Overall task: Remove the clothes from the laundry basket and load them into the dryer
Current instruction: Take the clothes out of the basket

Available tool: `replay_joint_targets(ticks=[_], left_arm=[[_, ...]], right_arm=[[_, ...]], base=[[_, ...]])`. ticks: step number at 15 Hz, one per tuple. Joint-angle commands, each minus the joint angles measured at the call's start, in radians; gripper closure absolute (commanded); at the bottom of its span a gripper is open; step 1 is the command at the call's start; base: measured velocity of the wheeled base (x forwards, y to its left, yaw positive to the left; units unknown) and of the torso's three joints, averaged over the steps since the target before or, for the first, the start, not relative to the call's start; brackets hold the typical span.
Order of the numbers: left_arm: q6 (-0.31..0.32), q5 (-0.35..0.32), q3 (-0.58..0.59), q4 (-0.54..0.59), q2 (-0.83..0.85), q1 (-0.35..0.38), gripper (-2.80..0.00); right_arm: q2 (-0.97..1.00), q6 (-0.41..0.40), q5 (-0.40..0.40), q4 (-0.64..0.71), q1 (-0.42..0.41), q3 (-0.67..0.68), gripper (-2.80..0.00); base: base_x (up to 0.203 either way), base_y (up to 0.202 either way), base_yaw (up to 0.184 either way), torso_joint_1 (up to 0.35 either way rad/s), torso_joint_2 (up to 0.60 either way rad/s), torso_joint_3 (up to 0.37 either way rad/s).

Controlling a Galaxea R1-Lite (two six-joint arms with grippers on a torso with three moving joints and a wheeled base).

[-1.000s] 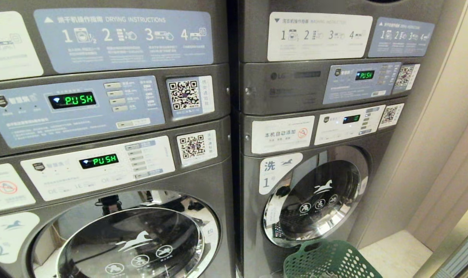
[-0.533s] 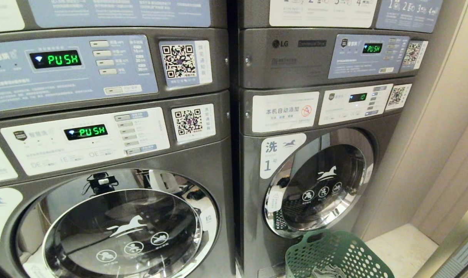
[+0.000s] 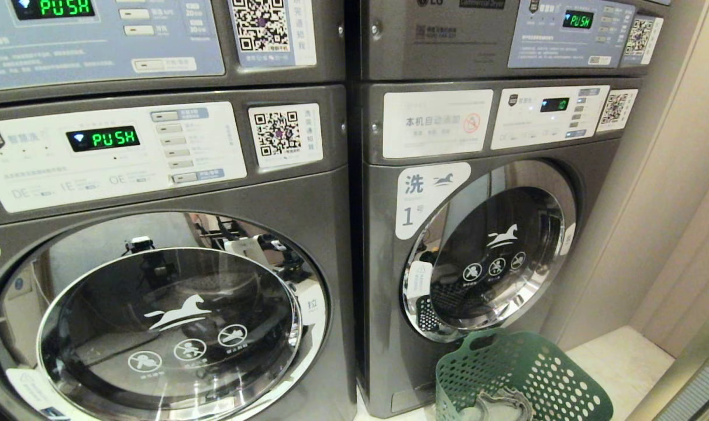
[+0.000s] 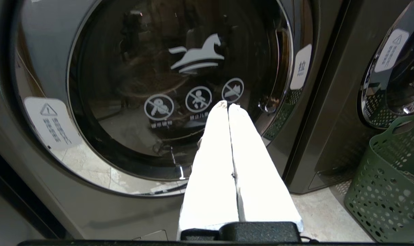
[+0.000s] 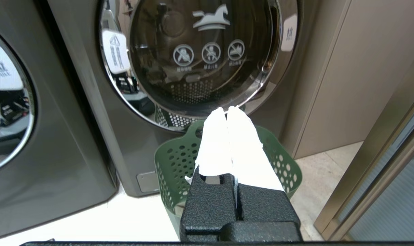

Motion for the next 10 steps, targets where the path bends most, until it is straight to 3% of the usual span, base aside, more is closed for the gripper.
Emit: replay_joint_targets(ticks=[1,3,10], left_arm=[[0.000,0.000,0.002,0.001,-0.002,0.000,0.00],[0.000,0.000,0.002,0.001,-0.002,0.000,0.00],[-0.001,0.000,0.002,0.001,-0.002,0.000,0.00]], right_arm=[[0.000,0.000,0.000,0.000,-0.001,0.000,0.00],[0.000,0.000,0.000,0.000,0.000,0.000,0.00],[0.000,0.000,0.000,0.000,-0.001,0.000,0.00]], base=[[0.000,0.000,0.000,-0.071,0.44,0.373],[0.000,0.000,0.000,-0.019,0.32,0.268],[0.000,0.000,0.000,0.000,0.00,0.000]])
